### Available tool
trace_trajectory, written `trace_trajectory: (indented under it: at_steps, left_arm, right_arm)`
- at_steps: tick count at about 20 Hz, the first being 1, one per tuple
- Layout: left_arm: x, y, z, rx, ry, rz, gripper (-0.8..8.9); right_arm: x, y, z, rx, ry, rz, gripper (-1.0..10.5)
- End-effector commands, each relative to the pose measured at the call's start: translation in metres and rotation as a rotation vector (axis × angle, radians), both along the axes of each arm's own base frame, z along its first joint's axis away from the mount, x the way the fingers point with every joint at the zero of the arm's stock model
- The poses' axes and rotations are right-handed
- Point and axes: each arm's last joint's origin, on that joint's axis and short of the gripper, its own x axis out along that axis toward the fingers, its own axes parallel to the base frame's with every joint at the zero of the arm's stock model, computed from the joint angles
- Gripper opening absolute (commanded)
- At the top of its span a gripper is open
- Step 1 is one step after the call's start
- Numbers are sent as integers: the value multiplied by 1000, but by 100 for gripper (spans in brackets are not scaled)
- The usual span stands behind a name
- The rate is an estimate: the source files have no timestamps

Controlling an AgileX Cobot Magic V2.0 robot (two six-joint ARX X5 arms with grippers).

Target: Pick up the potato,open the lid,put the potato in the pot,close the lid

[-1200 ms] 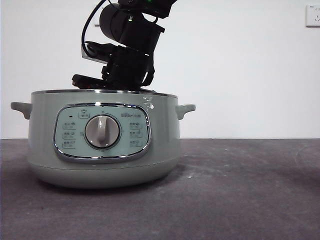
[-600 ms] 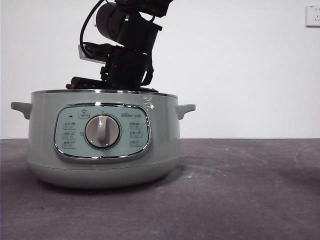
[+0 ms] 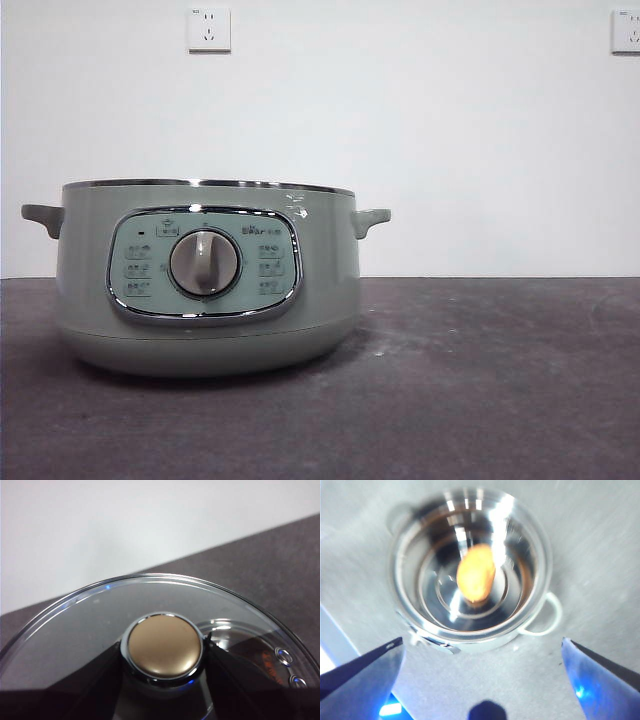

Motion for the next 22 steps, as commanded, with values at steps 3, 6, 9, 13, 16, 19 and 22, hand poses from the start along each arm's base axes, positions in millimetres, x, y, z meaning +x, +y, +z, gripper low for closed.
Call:
trace_trajectory:
  at_steps: [3, 6, 9, 13, 16, 19, 22]
  left_arm:
    - [47, -29, -13, -21, 51, -116, -8]
    - [78, -49, -31, -42, 117, -163, -8]
    - [100, -66, -48, -53, 157, -165, -8]
    - [114, -80, -61, -73, 177, -165, -8]
    - [115, -88, -72, -103, 161, -169, -8]
    - [115, -92, -89, -94, 166, -133, -9]
    - [113, -99, -106, -84, 157, -98, -9]
  right_arm:
    - [-41, -39, 37, 112, -105, -13, 534]
    - [-65, -62, 53, 179, -153, -31, 534]
    - [-84, -82, 64, 198, -224, -74, 533]
    - [-97, -97, 70, 195, -280, -134, 533]
    - [-100, -101, 69, 174, -287, -161, 533]
    - [-100, -103, 68, 153, -284, -177, 533]
    - [-101, -103, 67, 148, -280, -176, 533]
